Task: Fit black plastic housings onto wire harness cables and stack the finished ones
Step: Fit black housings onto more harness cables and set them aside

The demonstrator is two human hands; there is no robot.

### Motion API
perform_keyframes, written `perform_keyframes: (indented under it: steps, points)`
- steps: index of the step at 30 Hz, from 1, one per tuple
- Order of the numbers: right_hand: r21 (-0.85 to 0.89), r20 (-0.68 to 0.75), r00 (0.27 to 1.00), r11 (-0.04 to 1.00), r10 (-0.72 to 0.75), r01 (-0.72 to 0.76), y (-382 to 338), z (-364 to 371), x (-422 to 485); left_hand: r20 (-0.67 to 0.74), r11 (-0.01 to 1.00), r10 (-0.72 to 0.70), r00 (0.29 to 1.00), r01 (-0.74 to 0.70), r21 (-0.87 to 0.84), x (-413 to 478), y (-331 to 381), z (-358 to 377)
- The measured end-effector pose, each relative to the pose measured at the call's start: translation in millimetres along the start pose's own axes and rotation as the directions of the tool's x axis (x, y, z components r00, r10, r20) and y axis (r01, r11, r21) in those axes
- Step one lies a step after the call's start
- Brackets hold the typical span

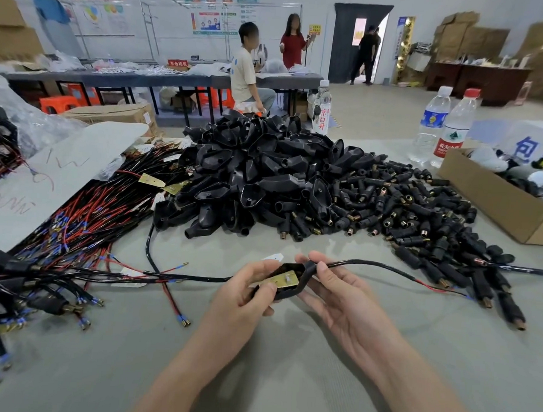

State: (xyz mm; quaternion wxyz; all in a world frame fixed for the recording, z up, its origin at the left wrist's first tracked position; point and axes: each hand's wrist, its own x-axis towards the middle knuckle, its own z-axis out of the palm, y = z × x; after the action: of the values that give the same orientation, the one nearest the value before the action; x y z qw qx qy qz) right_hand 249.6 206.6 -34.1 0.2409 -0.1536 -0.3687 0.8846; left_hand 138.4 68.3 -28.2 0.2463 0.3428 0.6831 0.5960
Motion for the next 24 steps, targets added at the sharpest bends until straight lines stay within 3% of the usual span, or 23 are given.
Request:
perform_keyframes:
  steps: [4,8,12,15,17,18,20,24]
  points:
    - [-0.141,-0.076,0.996,0.989,-0.044,0.033,3,1,3,-0.018,0.976,-0.115,0.993,0.11,-0.188,5,-2,-6]
    - [-0.171,-0.109,0.993,0.985,-0.048,0.029,2,3,2,-0.204,0.926,-0.252,0.946,0.175,-0.335,12,-4,-16]
    - [-0.109,-0.178,0.981,0.993,-0.073,0.054,-6,1,2,-0.53,0.976,-0.203,0.823,0.123,-0.182,15,-8,-44]
    - [-0.076,-0.231,0.969,0.995,-0.088,0.072,-9,-3,2,-0.648,0.992,-0.125,0.752,0.115,-0.059,13,-10,-65]
    - [-0.093,-0.238,0.967,0.993,-0.09,0.07,-9,-4,1,-0.736,0.945,0.044,0.676,0.211,0.25,11,-12,-71]
    - [-0.12,-0.236,0.967,0.991,-0.092,0.065,-8,-4,1,-0.74,0.866,0.187,0.646,0.247,0.434,9,-12,-70]
    - [-0.204,-0.208,0.972,0.977,-0.109,0.066,-5,-2,0,-0.585,0.722,0.45,0.675,0.11,0.683,6,-11,-54]
    - [-0.301,-0.082,0.991,0.951,-0.101,0.072,-1,5,-2,-0.13,0.567,0.552,0.824,-0.256,0.783,7,-12,2]
